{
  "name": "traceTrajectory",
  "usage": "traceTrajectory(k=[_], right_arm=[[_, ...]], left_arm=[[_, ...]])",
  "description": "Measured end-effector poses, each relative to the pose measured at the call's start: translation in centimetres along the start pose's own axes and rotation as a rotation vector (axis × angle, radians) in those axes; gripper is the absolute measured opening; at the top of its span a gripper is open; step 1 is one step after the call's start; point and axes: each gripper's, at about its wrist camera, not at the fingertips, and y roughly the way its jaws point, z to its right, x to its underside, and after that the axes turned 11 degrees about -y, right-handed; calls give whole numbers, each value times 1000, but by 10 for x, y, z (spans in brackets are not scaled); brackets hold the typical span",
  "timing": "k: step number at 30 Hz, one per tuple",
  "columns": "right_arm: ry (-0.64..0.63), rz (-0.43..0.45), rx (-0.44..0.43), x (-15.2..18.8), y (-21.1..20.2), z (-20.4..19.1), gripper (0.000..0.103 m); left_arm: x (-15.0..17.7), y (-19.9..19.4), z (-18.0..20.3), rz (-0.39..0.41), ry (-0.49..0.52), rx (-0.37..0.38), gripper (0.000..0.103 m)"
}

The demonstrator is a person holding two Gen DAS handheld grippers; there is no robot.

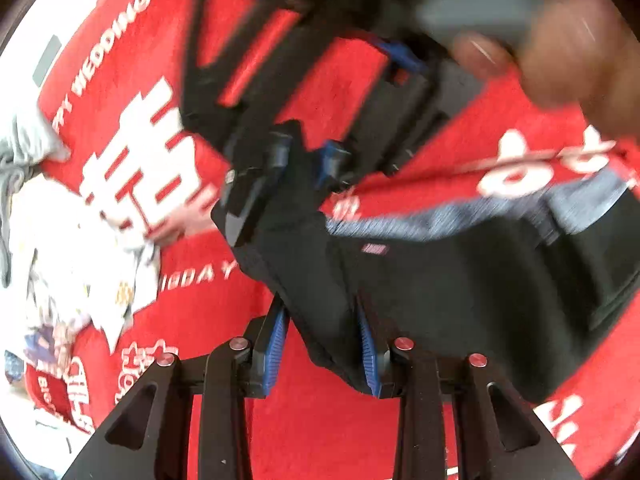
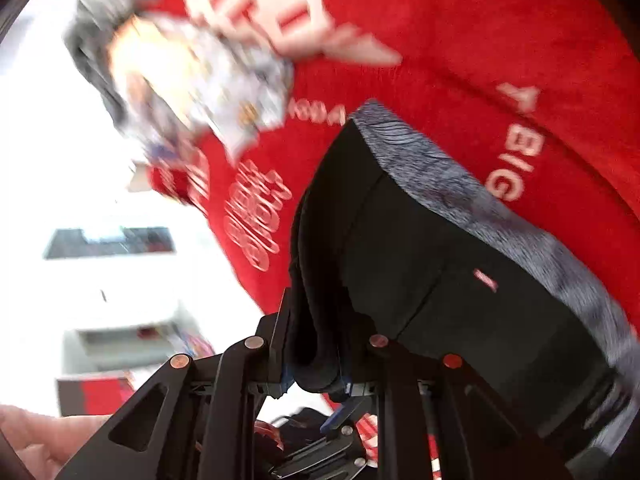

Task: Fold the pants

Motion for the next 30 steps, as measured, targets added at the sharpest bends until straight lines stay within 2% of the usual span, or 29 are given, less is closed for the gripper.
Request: traceTrajectory(k=[4, 8, 12, 15, 18, 22, 25, 28, 29, 30], right_arm=[[35, 195, -42, 48, -84, 9, 20], [77, 339, -34, 102, -147, 24, 21], [151, 479, -21, 171, -209, 57, 21], [244, 550, -8, 228, -248, 89, 21], [369, 592, 6, 288, -260, 132, 21], [533, 590, -2, 346, -240, 187, 21], [595, 561, 13, 370, -223, 217, 21], [631, 560, 6, 382, -208, 240, 21], [638, 571, -1, 383, -206, 245, 20], [640, 575, 2, 384, -206, 247, 19]], left_arm=[[-25, -36, 38, 66, 50, 77, 35], [-45, -65, 90, 111, 117, 178, 35], [-45, -80, 153, 164, 216, 244, 35], [-39, -82, 206, 140, 274, 319, 35], [-22, -81, 256, 120, 341, 374, 35], [14, -65, 314, 48, 438, 390, 35], [35, -46, 341, -17, 495, 368, 35], [42, -45, 346, -16, 519, 350, 35], [43, -46, 347, -12, 529, 343, 43], [41, -48, 346, -27, 531, 356, 58]])
